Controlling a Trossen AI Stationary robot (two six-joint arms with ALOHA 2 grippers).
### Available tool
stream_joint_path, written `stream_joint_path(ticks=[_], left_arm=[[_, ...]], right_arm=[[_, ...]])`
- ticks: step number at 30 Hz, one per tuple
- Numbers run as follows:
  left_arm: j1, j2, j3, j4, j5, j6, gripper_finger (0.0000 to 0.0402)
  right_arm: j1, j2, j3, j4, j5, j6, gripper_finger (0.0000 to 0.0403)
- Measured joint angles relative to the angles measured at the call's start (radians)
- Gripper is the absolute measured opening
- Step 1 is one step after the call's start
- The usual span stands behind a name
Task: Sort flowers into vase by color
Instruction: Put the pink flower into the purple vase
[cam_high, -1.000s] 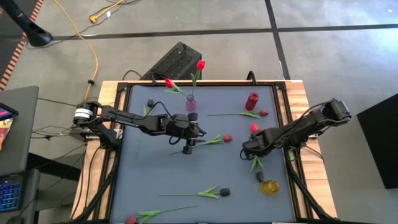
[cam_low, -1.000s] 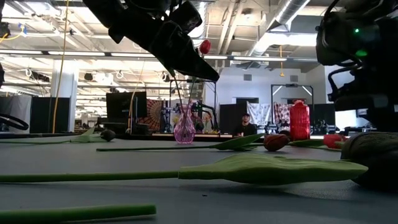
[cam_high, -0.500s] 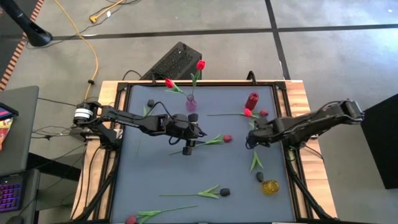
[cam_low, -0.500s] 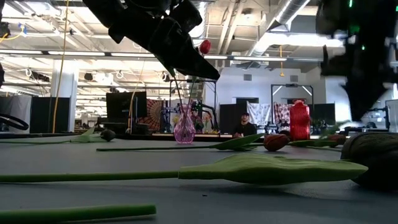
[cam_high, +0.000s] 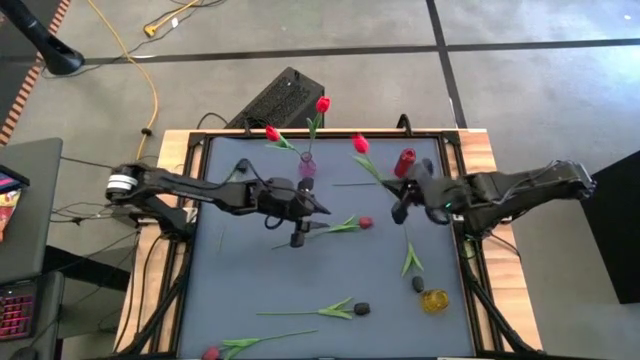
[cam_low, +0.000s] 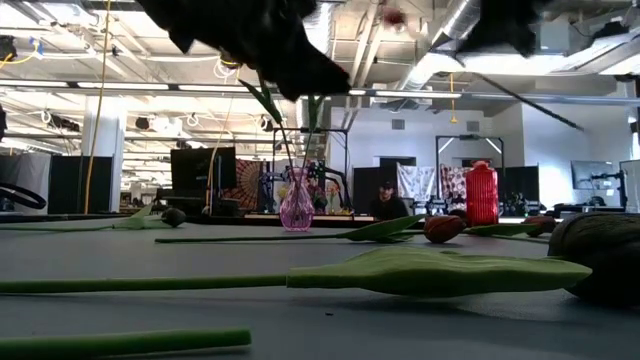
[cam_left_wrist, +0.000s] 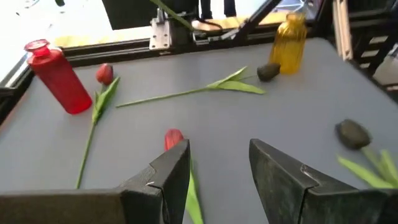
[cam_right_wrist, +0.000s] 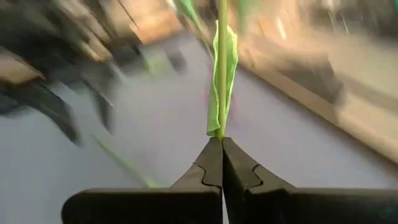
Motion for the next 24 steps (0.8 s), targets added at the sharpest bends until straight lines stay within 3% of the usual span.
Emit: stream_joint_path(ticks=[3, 6, 8, 11, 16, 21, 24], left_arm=[[0.001, -0.084, 0.0, -0.085, -0.001, -0.024, 0.0155], [0.0, -0.17, -0.028, -0.102, 0.0, -0.024, 0.0155], [0.0, -0.224, -0.076, -0.068, -0.001, -0.03, 0.0153], [0.0, -0.297, -0.173, 0.041, -0.01, -0.07, 0.0148], [0.0, -0.384, -0.3, 0.192, -0.074, -0.159, 0.0142], [-0.001, -0.43, -0.346, 0.178, -0.094, -0.24, 0.0142], [-0.006, -0.435, -0.347, 0.149, -0.089, -0.252, 0.0142]], right_arm=[[-0.043, -0.003, -0.005, 0.335, -0.096, -0.29, 0.0021], [-0.118, 0.023, -0.038, 0.702, -0.358, -0.515, 0.0021], [-0.183, 0.059, -0.064, 0.912, -0.56, -0.586, 0.0021], [-0.282, 0.148, -0.071, 1.083, -0.748, -0.628, 0.0021], [-0.416, 0.383, -0.072, 1.416, -0.856, -0.662, 0.0021], [-0.533, 0.616, -0.043, 1.738, -0.941, -0.543, 0.0021], [-0.587, 0.737, -0.009, 1.844, -0.941, -0.484, 0.002]])
